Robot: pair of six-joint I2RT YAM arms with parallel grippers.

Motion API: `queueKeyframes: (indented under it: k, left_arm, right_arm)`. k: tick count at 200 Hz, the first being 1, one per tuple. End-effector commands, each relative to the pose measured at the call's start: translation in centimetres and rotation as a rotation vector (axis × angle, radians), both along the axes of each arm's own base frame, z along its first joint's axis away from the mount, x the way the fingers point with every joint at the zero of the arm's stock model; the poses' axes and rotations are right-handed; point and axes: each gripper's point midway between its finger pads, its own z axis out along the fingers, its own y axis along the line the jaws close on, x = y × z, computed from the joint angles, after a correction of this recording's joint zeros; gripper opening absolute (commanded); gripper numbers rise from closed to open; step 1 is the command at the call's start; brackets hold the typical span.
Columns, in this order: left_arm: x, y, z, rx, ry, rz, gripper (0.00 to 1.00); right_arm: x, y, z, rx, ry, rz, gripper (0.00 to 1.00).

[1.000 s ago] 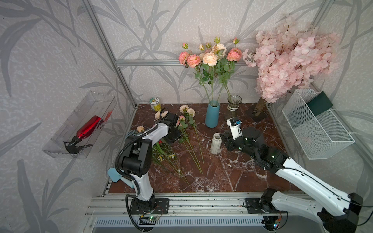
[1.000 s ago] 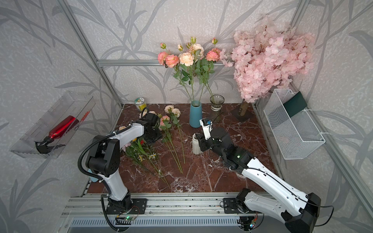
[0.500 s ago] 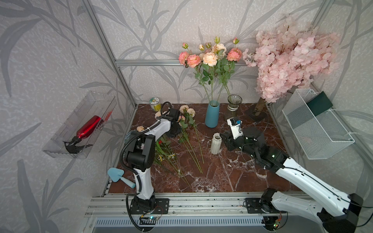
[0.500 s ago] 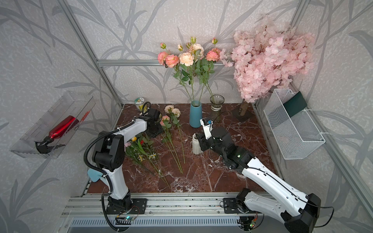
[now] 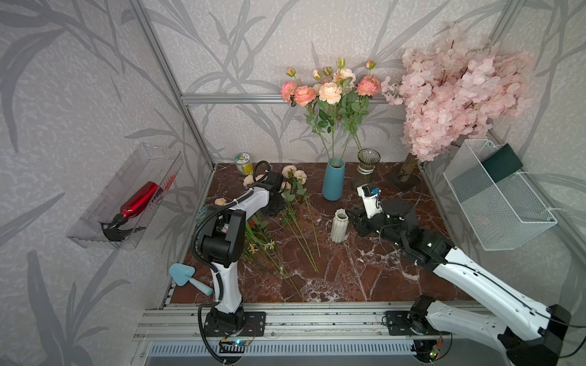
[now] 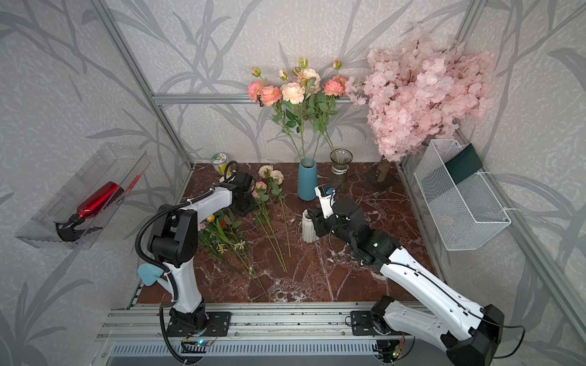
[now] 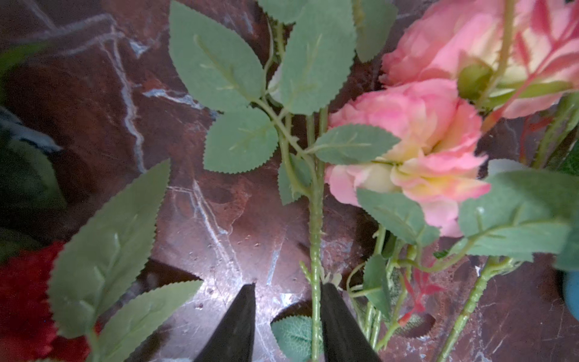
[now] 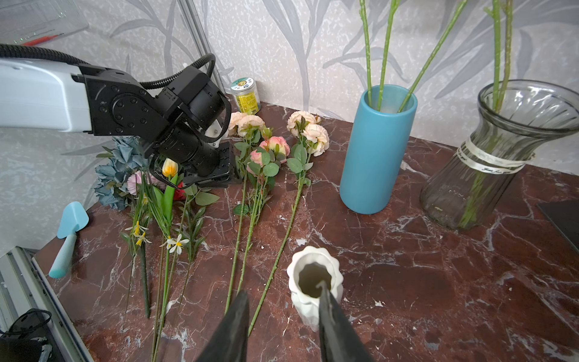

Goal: Place the pink flowers into the vase
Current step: Pick up the flower at the center of the board.

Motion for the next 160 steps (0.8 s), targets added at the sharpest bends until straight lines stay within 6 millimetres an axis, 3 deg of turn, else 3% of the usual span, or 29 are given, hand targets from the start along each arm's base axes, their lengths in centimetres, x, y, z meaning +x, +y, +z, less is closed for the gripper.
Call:
queueKeyframes:
  k: [1, 160]
  left_arm:
    - [0.8, 0.1, -0.4, 0.024, -0.014, 0.001, 0.36]
    - [3.0, -0.2, -0.7, 0.042, -0.030, -0.010, 0.36]
  right_arm:
    - [0.2, 0.2, -0.4, 0.018, 0.010, 0.001, 0.38]
    - [0.1, 0.4, -0.4, 0.028, 0.028, 0.019, 0.38]
